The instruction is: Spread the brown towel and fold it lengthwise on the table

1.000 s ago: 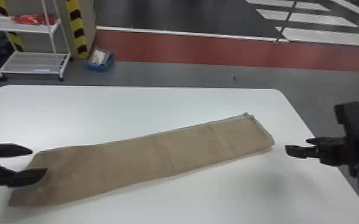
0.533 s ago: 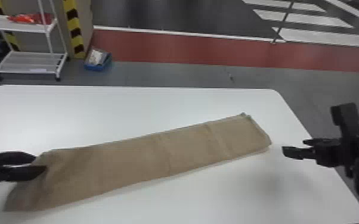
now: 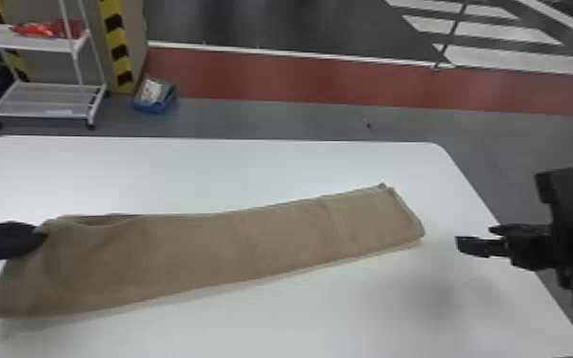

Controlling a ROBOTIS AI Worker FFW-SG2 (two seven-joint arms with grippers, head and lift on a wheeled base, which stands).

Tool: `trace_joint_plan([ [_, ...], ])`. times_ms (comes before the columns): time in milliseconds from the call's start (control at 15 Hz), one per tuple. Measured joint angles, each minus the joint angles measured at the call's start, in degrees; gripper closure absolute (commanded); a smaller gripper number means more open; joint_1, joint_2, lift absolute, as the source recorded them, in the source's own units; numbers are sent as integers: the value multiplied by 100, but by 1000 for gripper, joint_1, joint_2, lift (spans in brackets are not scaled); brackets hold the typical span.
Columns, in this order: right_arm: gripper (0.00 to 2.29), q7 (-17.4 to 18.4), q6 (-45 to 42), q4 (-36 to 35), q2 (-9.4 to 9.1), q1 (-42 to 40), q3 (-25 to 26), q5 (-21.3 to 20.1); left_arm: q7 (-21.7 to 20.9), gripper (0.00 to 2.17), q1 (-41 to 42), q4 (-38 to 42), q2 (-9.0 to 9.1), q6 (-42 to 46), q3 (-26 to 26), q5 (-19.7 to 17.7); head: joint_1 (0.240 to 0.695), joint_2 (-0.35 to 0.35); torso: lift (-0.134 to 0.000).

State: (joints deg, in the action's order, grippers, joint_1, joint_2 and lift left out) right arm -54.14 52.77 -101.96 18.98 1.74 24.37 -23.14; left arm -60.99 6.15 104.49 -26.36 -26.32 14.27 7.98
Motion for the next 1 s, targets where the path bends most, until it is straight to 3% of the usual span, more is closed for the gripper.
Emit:
trace_joint_plan([
  [133,215,-3,-38,-23,0,-8,-21,14,498,2145,334,233,6,489,-41,144,695,-174,-124],
  [333,215,-32,-66,-225,-48,-35,-181,60,516,2142,655,365,30,890,-188,363,695,-175,-124],
  [400,215,-35,-52,-319,-71,-35,-235,63,450,2020,733,400,40,932,-206,380,695,-173,-124],
  [467,215,-36,-39,-380,-82,-31,-269,64,335,1700,801,425,47,1022,-216,385,695,-175,-124],
  [533,215,-36,-31,-402,-86,-18,-286,64,251,1150,851,436,50,1148,-221,380,695,-179,-124],
  [600,215,-36,-26,-408,-87,-7,-293,64,193,444,905,438,52,1308,-228,358,695,-184,-124],
  [667,215,-35,-32,-411,-86,-1,-289,64,179,188,949,436,56,1418,-257,338,695,-190,-124],
  [1000,215,-35,-77,-403,-53,-16,-212,96,225,90,1026,314,149,1610,-397,281,695,-225,-124],
])
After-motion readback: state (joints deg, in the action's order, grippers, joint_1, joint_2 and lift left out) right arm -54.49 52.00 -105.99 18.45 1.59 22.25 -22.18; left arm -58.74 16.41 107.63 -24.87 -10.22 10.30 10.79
